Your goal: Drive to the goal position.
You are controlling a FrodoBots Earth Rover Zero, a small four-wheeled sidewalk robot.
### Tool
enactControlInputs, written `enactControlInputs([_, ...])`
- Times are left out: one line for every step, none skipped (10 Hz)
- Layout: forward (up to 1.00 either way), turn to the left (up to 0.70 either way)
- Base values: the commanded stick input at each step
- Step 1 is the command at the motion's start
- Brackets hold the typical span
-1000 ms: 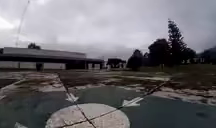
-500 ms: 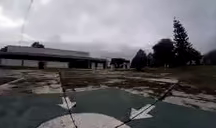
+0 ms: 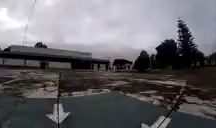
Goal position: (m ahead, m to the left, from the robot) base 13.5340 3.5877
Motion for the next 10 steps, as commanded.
enactControlInputs([0.70,0.00])
enactControlInputs([0.70,0.00])
enactControlInputs([0.70,0.00])
enactControlInputs([0.70,0.00])
enactControlInputs([0.70,0.00])
enactControlInputs([0.70,0.00])
enactControlInputs([0.70,0.00])
enactControlInputs([0.70,0.00])
enactControlInputs([0.70,0.00])
enactControlInputs([0.70,0.00])
